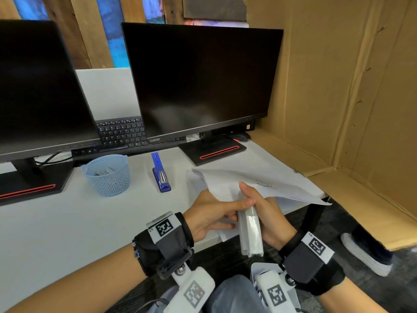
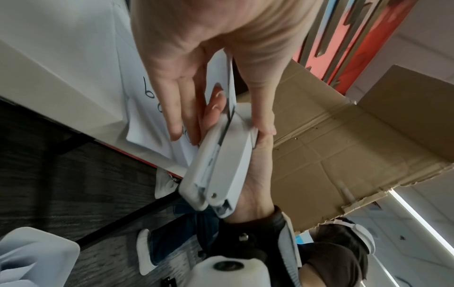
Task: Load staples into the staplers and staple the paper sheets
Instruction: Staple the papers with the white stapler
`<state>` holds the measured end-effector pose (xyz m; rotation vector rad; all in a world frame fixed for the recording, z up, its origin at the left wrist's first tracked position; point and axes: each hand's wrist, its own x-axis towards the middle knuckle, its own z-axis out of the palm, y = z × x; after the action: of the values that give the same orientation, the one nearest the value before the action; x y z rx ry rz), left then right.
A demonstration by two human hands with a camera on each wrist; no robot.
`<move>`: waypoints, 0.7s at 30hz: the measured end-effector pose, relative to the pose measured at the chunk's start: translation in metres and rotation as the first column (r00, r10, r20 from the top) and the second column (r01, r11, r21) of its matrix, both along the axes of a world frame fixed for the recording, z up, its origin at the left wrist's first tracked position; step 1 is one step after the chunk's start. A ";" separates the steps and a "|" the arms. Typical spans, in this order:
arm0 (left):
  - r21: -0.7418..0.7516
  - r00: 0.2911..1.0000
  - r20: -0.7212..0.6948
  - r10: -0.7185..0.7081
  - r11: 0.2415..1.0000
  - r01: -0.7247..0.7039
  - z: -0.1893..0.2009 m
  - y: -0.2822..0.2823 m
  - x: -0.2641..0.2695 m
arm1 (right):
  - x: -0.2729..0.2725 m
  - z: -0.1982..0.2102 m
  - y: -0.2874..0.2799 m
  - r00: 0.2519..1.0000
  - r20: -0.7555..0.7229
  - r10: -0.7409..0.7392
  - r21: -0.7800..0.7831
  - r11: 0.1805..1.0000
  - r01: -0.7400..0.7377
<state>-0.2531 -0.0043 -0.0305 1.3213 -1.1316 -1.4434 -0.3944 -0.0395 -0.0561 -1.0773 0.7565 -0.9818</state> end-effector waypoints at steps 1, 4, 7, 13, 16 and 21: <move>0.000 1.000 0.017 -0.015 1.000 0.015 -0.003 0.001 0.000 | 0.000 -0.001 -0.001 0.999 0.034 -0.015 0.017 1.000 0.014; 0.000 0.998 0.029 -0.053 0.999 0.053 -0.006 0.005 -0.003 | 0.001 -0.005 -0.003 0.993 0.098 -0.064 0.023 0.998 0.062; -0.033 0.998 0.032 -0.048 0.998 0.049 -0.006 0.004 -0.004 | 0.002 -0.007 -0.004 0.992 0.099 -0.083 0.031 0.996 0.080; -0.065 0.997 0.046 -0.065 0.996 0.068 -0.007 0.003 -0.007 | 0.001 -0.005 -0.006 0.990 0.078 -0.119 0.025 0.993 0.118; -0.045 0.997 0.037 -0.065 0.997 0.067 -0.009 0.002 -0.008 | 0.001 -0.007 -0.006 0.991 0.069 -0.114 0.042 0.993 0.112; -0.051 0.997 0.025 -0.068 0.996 0.069 -0.010 0.002 -0.008 | 0.001 -0.008 -0.005 0.987 0.089 -0.133 0.086 0.988 0.125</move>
<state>-0.2613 -0.0019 -0.0403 1.2774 -1.2323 -1.4412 -0.3935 -0.0446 -0.0638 -0.9145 0.7896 -1.0955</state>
